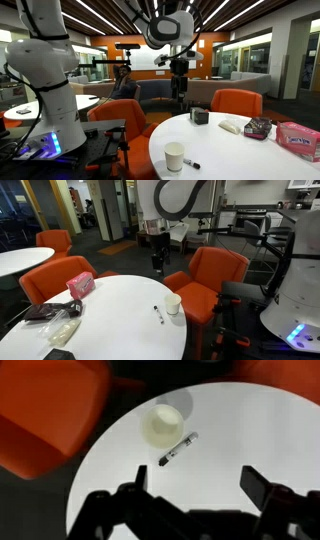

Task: Put the marker in the cup

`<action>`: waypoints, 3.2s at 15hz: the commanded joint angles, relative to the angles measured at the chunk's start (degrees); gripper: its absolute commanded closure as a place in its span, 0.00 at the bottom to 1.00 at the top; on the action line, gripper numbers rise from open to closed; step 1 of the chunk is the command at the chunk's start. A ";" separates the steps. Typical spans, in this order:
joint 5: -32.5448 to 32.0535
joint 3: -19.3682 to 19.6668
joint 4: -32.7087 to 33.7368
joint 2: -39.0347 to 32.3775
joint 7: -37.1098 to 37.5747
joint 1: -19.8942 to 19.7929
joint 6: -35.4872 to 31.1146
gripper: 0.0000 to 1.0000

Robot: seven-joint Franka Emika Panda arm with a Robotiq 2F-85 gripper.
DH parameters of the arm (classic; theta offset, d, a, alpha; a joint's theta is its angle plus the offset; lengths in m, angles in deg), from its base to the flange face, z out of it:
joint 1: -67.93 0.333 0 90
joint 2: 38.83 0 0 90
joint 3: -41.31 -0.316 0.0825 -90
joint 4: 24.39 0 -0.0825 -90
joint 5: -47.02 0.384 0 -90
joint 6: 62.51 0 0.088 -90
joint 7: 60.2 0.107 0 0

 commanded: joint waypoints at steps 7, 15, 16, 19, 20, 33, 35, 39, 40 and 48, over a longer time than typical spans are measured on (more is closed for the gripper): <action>0.01 0.34 0.08 0.01 0.00 0.35 0.14 0.00; 2.36 0.41 1.80 -2.52 6.24 0.26 -3.26 0.00; 3.52 0.47 2.78 -3.89 7.43 0.27 -3.81 0.00; 4.06 1.03 6.57 -9.84 13.48 0.32 -6.05 0.00; 3.57 1.50 8.37 -12.45 15.41 0.42 -5.69 0.00; 17.24 2.49 27.63 -38.60 12.41 -3.23 -1.97 0.00; 18.38 2.64 28.48 -40.47 11.74 -4.14 -2.23 0.00; 21.17 2.21 28.54 -43.09 11.34 -5.86 -3.11 0.00; 21.93 2.03 28.69 -43.94 11.03 -6.13 -3.38 0.00; 26.36 1.29 31.84 -49.77 9.89 -7.68 -4.63 0.00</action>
